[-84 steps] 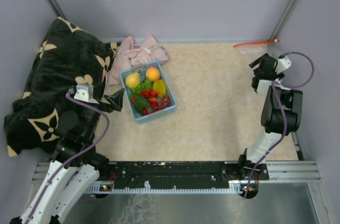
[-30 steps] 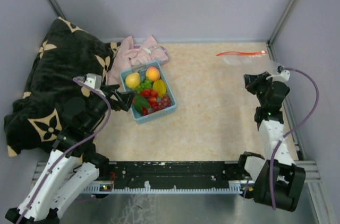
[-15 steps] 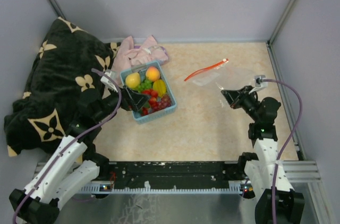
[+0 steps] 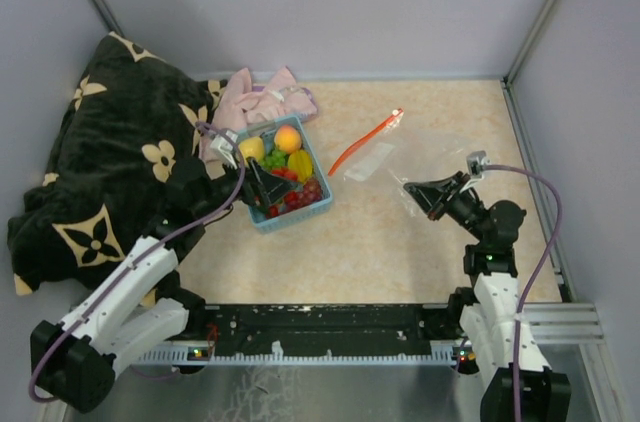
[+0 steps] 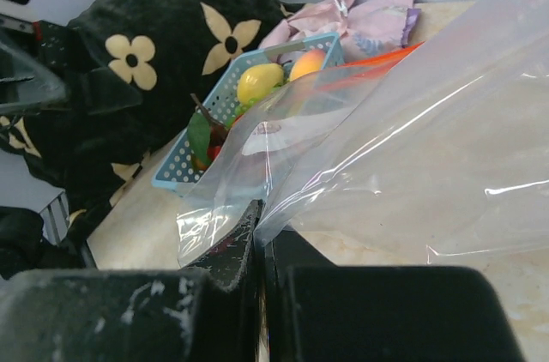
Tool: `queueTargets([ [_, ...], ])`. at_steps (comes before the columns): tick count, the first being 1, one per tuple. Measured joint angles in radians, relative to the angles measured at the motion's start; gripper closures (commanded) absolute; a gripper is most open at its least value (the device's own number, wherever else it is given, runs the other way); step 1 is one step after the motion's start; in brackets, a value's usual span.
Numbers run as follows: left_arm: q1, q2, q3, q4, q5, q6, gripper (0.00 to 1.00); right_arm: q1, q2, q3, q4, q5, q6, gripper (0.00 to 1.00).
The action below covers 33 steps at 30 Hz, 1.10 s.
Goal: Place the food in the zip-top bag and seal the zipper
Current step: Open the zipper of the food storage bag.
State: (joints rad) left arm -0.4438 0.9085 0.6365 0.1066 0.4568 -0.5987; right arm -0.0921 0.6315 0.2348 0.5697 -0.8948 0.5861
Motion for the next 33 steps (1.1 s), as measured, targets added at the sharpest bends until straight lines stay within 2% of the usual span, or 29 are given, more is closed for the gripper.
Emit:
queueTargets([
  [8, -0.005, 0.146, 0.000, 0.089, 0.069, -0.039, 0.08, 0.048, -0.003, -0.013, 0.097, -0.089, -0.002, 1.00],
  [15, -0.009, 0.231, 0.003, 0.163, 0.111, -0.060, 0.16, 0.109, -0.002, -0.013, 0.113, -0.126, -0.018, 1.00],
  [33, -0.038, 0.412, 0.056, 0.278, 0.161, -0.086, 0.18, 0.201, 0.006, -0.013, 0.117, -0.150, -0.047, 1.00],
])
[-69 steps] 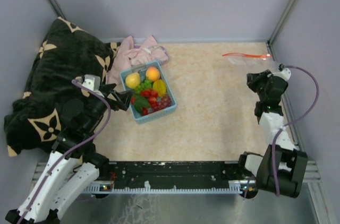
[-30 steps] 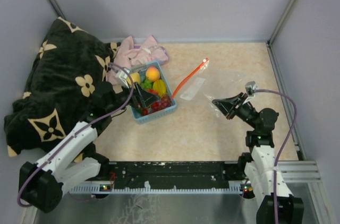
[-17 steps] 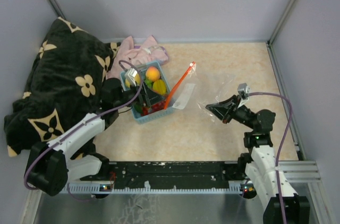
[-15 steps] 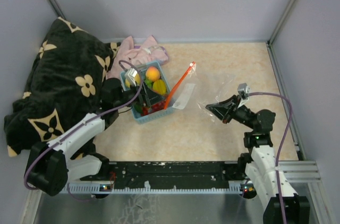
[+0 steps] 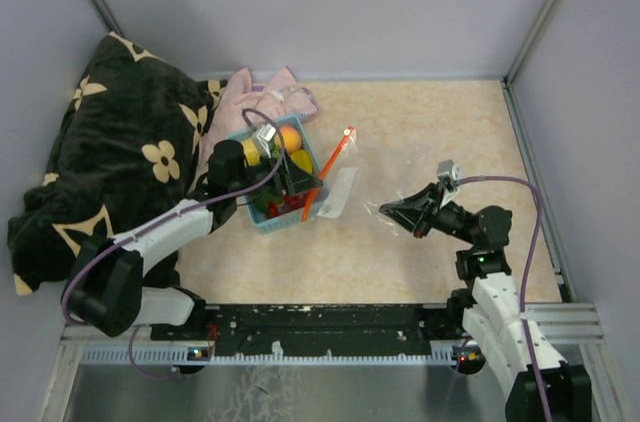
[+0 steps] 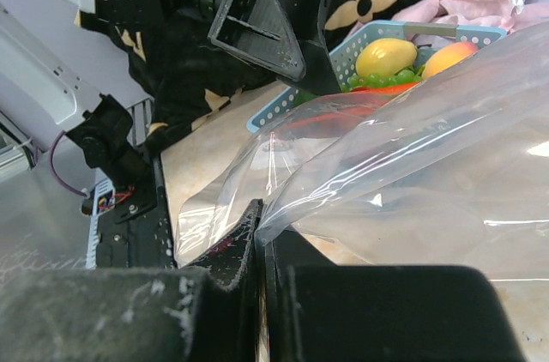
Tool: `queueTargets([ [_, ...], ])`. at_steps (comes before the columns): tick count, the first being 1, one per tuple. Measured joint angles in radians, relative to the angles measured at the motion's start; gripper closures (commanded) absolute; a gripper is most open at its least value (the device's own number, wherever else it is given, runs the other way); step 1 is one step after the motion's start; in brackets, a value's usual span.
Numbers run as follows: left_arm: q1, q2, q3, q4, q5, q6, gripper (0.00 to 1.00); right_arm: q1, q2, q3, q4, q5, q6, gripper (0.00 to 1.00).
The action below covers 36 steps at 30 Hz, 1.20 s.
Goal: Place the food in the zip-top bag and seal the zipper
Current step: Open the zipper of the food storage bag.
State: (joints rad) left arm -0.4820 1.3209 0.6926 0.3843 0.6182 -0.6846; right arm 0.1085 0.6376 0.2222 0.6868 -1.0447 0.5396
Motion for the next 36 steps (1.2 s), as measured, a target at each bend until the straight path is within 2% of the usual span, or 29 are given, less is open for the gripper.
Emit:
queueTargets([
  [8, -0.018, 0.066, 0.012, 0.007, 0.021, -0.004, 0.25, 0.023, 0.011, 0.000, -0.003, 0.004, -0.017, 1.00],
  [16, -0.022, 0.042, 0.012, 0.015, 0.023, -0.005, 0.34, 0.029, 0.031, 0.000, -0.019, 0.009, -0.036, 1.00],
  [29, -0.023, 0.006, 0.009, 0.020, 0.038, -0.019, 0.41, 0.040, 0.032, 0.000, -0.055, 0.024, -0.066, 1.00],
  [36, -0.027, -0.028, 0.000, 0.026, 0.045, -0.027, 0.40, 0.042, 0.032, 0.000, -0.083, 0.033, -0.083, 1.00],
])
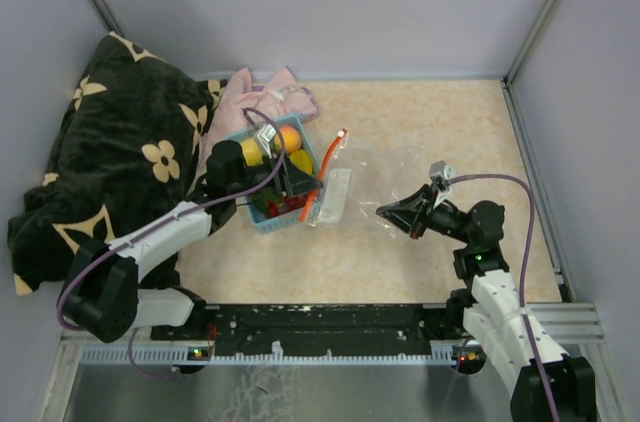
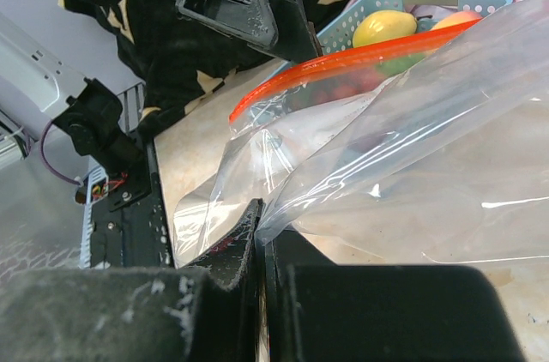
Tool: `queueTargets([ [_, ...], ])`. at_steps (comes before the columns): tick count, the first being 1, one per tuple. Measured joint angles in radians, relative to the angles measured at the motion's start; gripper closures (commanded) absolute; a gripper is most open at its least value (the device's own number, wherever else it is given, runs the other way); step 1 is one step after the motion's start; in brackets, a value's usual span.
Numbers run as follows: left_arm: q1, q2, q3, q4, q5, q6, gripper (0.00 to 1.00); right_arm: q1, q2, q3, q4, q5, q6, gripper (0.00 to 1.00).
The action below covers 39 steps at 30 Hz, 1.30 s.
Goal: Place the food in the zip-top bag and seal the zipper
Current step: Open the zipper of the food storage bag.
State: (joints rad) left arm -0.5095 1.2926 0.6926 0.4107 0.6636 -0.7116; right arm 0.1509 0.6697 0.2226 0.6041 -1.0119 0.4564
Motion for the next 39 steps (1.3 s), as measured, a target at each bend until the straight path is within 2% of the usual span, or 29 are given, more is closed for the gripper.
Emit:
queueTargets([
  [20, -0.058, 0.041, -0.053, 0.000, -0.017, 0.002, 0.40, 0.010, -0.015, 0.000, 0.003, 0.002, 0.013, 1.00],
  [31, -0.058, 0.076, -0.055, -0.002, -0.035, 0.013, 0.54, 0.010, -0.022, 0.000, 0.010, -0.003, 0.027, 1.00],
  [34, -0.058, 0.084, -0.055, -0.003, -0.036, 0.016, 0.54, 0.010, -0.022, 0.000, 0.013, -0.003, 0.034, 1.00],
  [39, -0.059, 0.110, -0.055, -0.031, -0.048, 0.036, 0.47, 0.010, -0.027, 0.000, 0.029, -0.004, 0.045, 1.00],
])
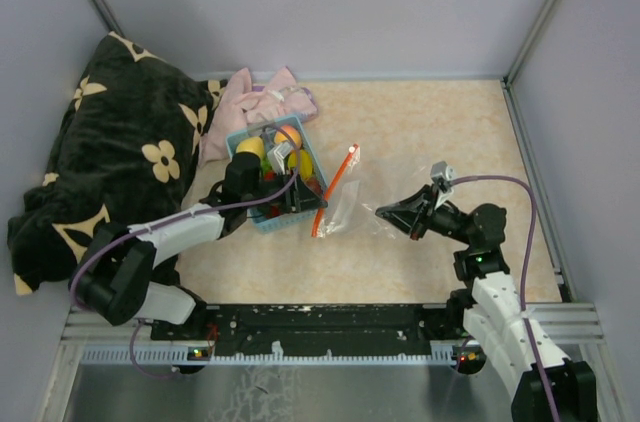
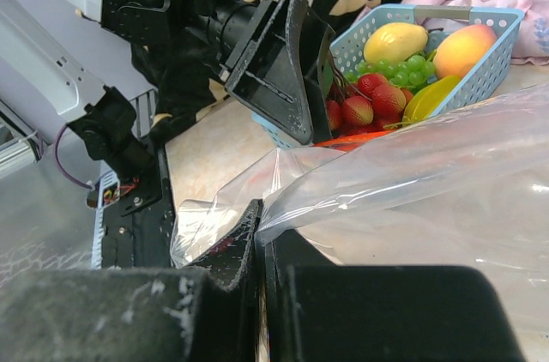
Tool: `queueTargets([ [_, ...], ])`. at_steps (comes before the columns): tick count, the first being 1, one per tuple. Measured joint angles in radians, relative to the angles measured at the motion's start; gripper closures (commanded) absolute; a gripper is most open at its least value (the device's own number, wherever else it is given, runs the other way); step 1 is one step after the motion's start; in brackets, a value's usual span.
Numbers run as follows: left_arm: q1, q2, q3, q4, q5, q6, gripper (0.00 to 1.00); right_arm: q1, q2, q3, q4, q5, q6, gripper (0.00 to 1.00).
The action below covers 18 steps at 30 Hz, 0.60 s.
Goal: Place the food in the zip-top bag and seal the zipper
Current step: Open the zipper of the food storage bag.
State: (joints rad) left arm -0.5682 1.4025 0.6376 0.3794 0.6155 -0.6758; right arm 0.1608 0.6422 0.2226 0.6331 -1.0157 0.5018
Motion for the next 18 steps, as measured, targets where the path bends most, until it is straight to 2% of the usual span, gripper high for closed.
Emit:
queueTargets([
  [4, 0.000, 0.007, 0.000, -0.035, -0.018, 0.016, 0.43, 0.000, -0.001, 0.000, 0.018, 0.000, 0.008, 1.00],
  [9, 0.000, 0.007, 0.000, -0.039, -0.019, 0.019, 0.44, 0.000, 0.002, 0.000, 0.034, -0.004, 0.018, 1.00],
  [14, 0.000, 0.007, 0.000, -0.034, -0.007, 0.016, 0.49, 0.000, 0.013, 0.000, 0.039, -0.008, 0.023, 1.00],
  [18, -0.002, 0.007, 0.000, -0.024, 0.008, 0.008, 0.58, 0.000, 0.015, 0.000, 0.041, -0.008, 0.023, 1.00],
])
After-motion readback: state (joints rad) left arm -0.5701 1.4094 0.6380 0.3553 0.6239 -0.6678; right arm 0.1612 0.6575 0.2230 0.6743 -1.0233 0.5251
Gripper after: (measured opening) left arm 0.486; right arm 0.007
